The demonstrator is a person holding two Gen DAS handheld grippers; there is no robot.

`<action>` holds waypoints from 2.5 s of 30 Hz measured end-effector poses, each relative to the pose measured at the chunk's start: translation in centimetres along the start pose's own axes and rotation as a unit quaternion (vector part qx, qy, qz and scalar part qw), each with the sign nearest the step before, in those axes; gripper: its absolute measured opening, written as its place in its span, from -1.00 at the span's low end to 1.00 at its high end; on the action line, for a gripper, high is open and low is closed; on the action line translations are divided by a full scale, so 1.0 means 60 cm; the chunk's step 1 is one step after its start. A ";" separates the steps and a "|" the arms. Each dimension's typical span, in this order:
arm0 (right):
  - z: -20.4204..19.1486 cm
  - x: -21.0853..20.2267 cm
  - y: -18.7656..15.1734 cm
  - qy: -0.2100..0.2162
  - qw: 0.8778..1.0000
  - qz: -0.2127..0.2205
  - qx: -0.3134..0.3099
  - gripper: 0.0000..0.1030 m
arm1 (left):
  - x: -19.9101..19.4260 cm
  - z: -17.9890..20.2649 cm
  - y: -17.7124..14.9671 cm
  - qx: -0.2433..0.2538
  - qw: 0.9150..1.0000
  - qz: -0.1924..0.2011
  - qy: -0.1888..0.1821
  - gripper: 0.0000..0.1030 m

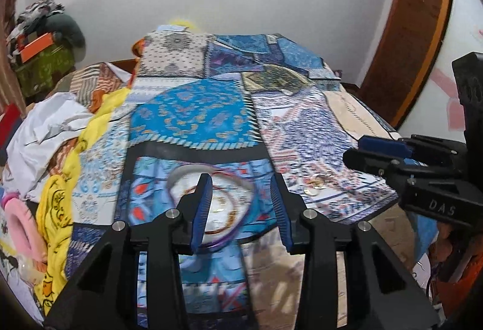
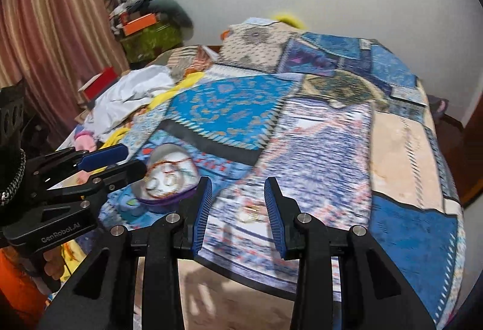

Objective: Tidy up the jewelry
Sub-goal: 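Withdraw the left tool and move it to the gold rings on the cloth, then close the left gripper on a gold ring while the right gripper grasps the red-charm ring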

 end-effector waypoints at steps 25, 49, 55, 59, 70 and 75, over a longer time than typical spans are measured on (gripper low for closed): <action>0.116 -0.031 -0.055 -0.030 0.998 -0.006 0.062 -0.36 | 0.114 0.133 -0.020 0.063 0.993 -0.076 -0.061 -0.24; 0.088 0.005 -0.045 0.001 0.998 -0.028 0.054 -0.36 | 0.078 0.103 -0.012 0.041 0.997 -0.038 -0.059 -0.65; 0.061 0.038 -0.037 0.011 0.998 -0.045 0.033 -0.36 | 0.060 0.069 -0.010 0.031 0.998 -0.025 -0.048 -0.65; 0.051 0.058 -0.035 0.009 0.999 -0.049 0.020 -0.36 | 0.054 0.052 -0.012 0.020 0.998 -0.021 -0.048 -0.65; 0.052 0.071 -0.039 0.010 0.998 -0.057 0.022 -0.71 | 0.052 0.041 -0.014 0.009 0.998 -0.019 -0.052 -0.65; 0.048 0.055 -0.035 0.006 0.999 -0.045 0.019 -0.71 | 0.038 0.036 -0.011 0.007 0.999 -0.012 -0.048 -0.65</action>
Point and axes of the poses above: each gripper's, at about its wrist camera, not at the fingertips, and x roughly the way its jaws point, z to its right, y to its top, the point moved 1 cm from there along x, roughly the way its jaws point, and after that the axes turned 11 degrees about y, right-handed, at the moved point
